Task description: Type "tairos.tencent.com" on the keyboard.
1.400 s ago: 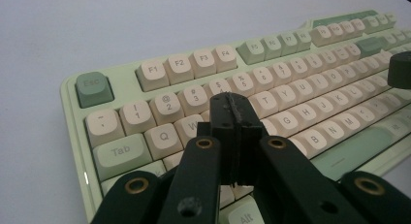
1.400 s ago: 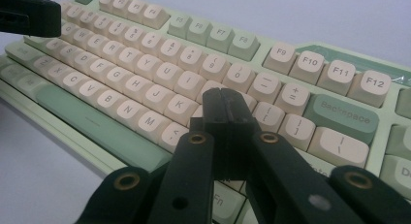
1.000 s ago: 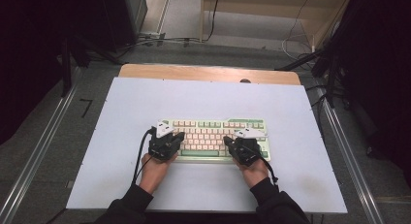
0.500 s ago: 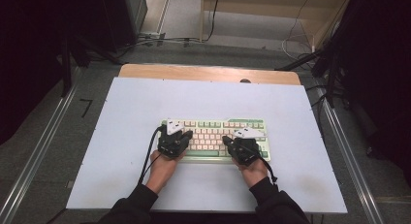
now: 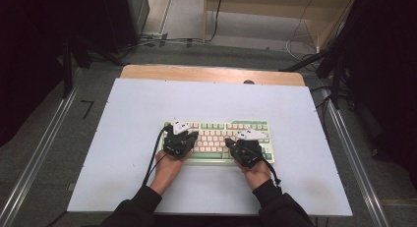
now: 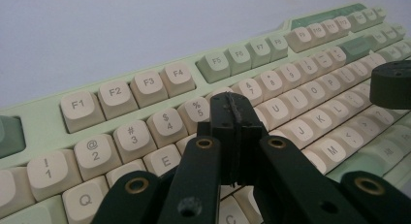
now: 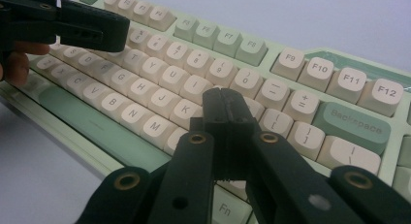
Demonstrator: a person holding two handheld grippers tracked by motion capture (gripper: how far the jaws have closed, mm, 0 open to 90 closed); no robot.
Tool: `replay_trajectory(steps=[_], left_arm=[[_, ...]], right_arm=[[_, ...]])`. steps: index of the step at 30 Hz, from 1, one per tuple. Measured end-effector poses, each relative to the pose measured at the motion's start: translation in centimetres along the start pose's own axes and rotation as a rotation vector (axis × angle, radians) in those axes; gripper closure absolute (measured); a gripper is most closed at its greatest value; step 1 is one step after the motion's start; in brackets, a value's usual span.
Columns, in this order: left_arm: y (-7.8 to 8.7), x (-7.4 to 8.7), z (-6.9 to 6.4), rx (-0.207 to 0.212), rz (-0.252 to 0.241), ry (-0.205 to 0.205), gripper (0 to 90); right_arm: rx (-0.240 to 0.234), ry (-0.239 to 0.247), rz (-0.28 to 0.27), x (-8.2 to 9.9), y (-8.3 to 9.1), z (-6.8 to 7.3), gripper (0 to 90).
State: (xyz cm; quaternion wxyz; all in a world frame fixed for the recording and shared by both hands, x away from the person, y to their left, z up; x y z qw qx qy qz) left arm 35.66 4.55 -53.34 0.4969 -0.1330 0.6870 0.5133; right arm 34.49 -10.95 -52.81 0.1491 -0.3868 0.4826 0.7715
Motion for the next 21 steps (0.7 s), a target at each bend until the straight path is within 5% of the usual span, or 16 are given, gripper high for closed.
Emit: replay_trajectory(steps=[21], left_arm=[[-0.25,-0.49,-0.22,0.024,-0.017,-0.020,90.0]], right_arm=[[0.004,0.000,-0.002,-0.02,-0.03,-0.03,87.5]])
Point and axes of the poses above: each handheld gripper's, and its own axes: y roughly backward along the jaws, x roughly out of its underside, z roughly to its left, the point moved 8 cm from there along -y, roughly forward along the jaws, and after that the axes turned 13 degrees about -y, right-handed, at the moved point
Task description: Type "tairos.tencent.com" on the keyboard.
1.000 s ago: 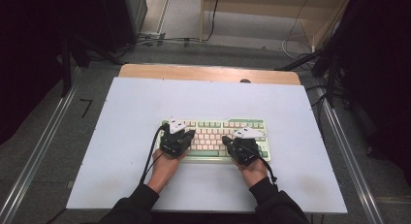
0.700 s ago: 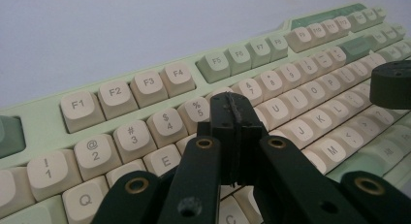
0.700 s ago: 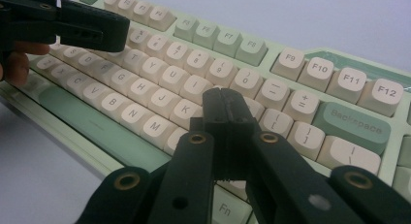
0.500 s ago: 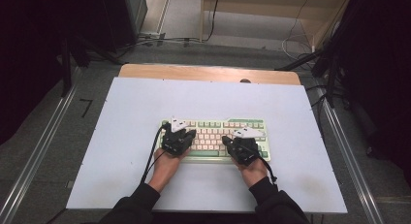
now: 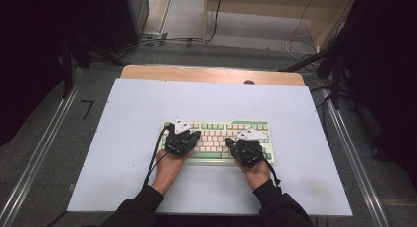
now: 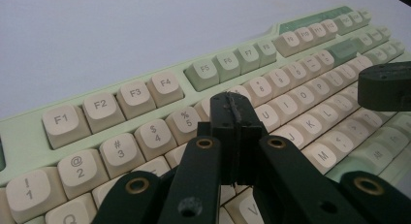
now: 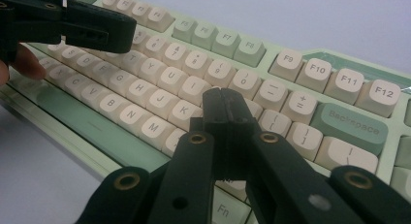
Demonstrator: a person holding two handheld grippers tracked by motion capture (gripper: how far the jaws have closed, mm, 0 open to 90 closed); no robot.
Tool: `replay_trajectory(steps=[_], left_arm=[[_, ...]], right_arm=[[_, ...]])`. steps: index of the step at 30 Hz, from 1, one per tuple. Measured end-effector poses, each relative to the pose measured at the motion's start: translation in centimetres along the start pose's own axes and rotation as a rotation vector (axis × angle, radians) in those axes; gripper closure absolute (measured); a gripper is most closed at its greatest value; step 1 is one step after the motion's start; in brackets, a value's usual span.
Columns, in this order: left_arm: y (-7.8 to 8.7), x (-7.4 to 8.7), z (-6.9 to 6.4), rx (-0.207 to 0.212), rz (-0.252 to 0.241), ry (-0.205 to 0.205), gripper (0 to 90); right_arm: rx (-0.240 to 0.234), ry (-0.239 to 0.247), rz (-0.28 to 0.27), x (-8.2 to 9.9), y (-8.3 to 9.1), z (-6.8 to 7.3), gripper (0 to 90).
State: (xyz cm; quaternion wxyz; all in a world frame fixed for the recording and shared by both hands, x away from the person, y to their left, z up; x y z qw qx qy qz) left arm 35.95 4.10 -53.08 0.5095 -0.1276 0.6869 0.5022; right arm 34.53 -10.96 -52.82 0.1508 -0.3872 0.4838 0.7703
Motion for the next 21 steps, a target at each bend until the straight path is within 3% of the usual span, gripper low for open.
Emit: replay_trajectory(steps=[21], left_arm=[[-0.46,0.34,0.21,0.001,0.043,0.008,90.0]], right_arm=[[0.000,0.000,0.003,0.02,-0.06,-0.02,87.5]])
Point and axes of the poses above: each handheld gripper's, and its own axes: y roughly backward along the jaws, x roughly out of its underside, z roughly to its left, the point moved 8 cm from there along -y, roughly forward along the jaws, and after that the axes turned 13 degrees about -y, right-handed, at the moved point
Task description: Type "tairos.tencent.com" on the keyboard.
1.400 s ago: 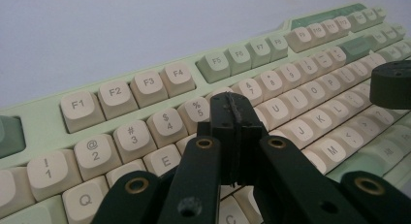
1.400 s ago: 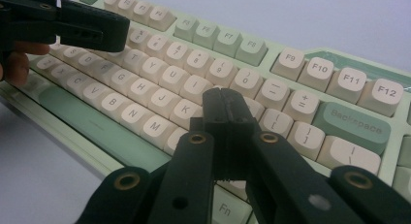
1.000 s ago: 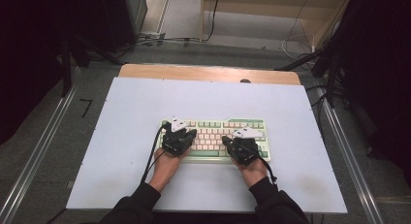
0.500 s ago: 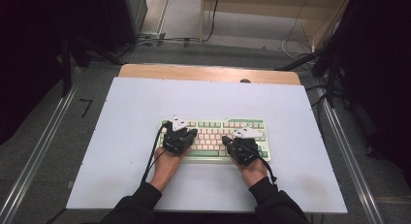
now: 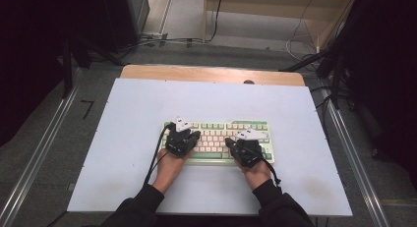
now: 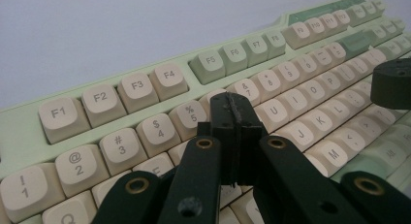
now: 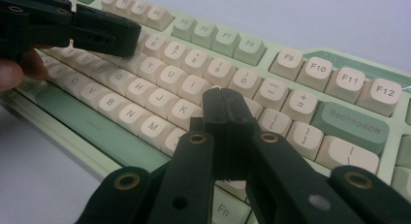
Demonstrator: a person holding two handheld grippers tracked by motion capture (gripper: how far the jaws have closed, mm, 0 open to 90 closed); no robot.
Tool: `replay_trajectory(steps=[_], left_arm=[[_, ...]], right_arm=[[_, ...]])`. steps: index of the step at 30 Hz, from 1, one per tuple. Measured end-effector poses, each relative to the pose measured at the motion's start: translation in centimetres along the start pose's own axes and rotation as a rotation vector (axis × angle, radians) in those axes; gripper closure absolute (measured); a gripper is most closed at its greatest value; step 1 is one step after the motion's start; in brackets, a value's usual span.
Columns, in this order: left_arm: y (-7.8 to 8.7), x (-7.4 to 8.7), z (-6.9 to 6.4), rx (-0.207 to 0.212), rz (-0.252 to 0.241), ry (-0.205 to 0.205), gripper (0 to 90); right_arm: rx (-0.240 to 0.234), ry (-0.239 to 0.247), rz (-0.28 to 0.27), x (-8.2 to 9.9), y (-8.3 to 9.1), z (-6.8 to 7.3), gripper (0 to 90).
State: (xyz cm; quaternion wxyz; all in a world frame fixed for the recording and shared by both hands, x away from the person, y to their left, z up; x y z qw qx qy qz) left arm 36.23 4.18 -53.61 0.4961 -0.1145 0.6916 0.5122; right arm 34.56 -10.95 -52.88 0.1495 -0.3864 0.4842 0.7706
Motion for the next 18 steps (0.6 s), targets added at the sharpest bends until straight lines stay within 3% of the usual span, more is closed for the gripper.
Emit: replay_trajectory(steps=[13,18], left_arm=[[-0.05,-0.02,0.03,0.002,0.003,0.005,90.0],[-0.25,0.19,-0.13,0.000,0.035,-0.013,90.0]], right_arm=[[0.000,0.000,0.000,0.00,-0.01,0.01,87.5],[0.000,0.000,0.000,0.02,-0.03,0.05,87.5]])
Point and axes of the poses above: each handheld gripper's, and its own axes: y roughly backward along the jaws, x roughly out of its underside, z roughly to its left, the point moved 8 cm from there along -y, roughly forward along the jaws, and after that the axes turned 13 degrees about -y, right-handed, at the moved point
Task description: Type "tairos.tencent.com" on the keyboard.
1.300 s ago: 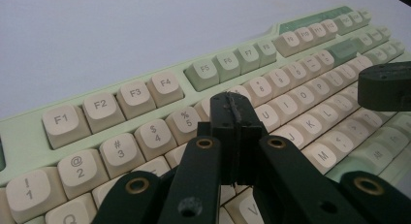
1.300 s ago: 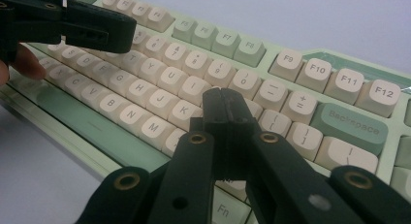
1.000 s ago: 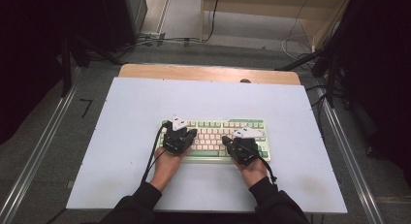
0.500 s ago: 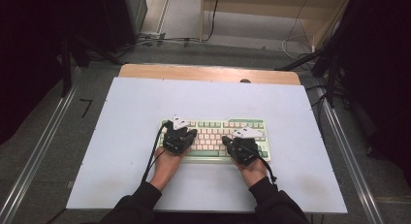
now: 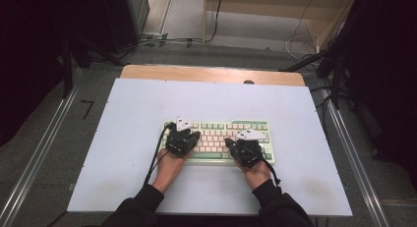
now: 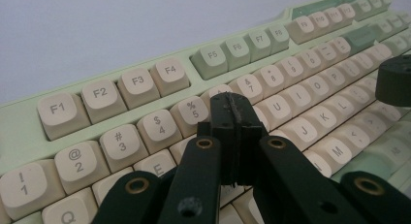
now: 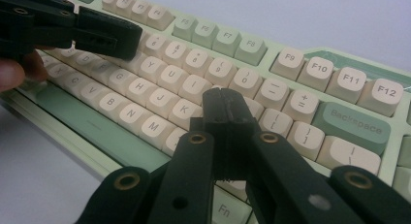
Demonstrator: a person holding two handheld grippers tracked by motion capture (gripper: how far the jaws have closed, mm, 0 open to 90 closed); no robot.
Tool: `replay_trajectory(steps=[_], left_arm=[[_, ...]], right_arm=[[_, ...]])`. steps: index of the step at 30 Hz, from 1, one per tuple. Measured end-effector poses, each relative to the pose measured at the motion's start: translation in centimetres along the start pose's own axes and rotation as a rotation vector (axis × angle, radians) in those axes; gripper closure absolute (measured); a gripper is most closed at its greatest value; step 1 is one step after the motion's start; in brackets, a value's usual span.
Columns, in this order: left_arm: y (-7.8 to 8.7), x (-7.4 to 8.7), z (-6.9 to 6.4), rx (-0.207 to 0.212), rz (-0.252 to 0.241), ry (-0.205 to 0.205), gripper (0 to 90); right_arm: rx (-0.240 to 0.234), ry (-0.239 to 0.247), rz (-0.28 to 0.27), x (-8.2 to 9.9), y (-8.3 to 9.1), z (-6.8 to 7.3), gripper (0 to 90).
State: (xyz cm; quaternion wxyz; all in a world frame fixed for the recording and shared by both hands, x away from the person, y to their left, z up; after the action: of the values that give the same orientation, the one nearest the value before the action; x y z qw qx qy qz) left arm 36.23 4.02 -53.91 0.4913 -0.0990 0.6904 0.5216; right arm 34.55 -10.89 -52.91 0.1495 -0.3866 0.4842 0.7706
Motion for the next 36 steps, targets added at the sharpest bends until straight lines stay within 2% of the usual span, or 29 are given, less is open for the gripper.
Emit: replay_trajectory(steps=[7,13,22,32,36], left_arm=[[0.0,0.0,0.0,0.006,0.002,-0.001,90.0],[0.8,-0.7,0.0,0.011,-0.041,0.015,90.0],[1.7,-0.5,1.0,-0.002,-0.053,0.034,90.0],[2.6,0.4,2.5,-0.037,-0.054,0.057,90.0],[2.6,0.7,2.8,-0.037,-0.051,0.074,90.0]], right_arm=[[0.000,-0.001,-0.001,0.0,0.0,0.0,87.5],[0.000,-0.001,-0.001,0.0,0.0,0.0,87.5],[0.001,-0.001,-0.004,-0.1,0.1,0.0,87.5],[-0.003,0.004,-0.005,-0.1,0.0,0.1,87.5],[-0.005,0.002,-0.005,-0.1,0.1,0.2,87.5]])
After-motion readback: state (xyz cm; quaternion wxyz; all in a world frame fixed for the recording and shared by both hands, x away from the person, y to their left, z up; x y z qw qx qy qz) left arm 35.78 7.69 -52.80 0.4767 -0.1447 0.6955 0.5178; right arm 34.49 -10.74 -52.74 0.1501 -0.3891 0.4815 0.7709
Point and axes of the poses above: each handheld gripper's, and its own axes: y roughly backward along the jaws, x roughly out of its underside, z roughly to its left, the point moved 8 cm from there along -y, roughly forward along the jaws, and after that the axes turned 13 degrees about -y, right-handed, at the moved point
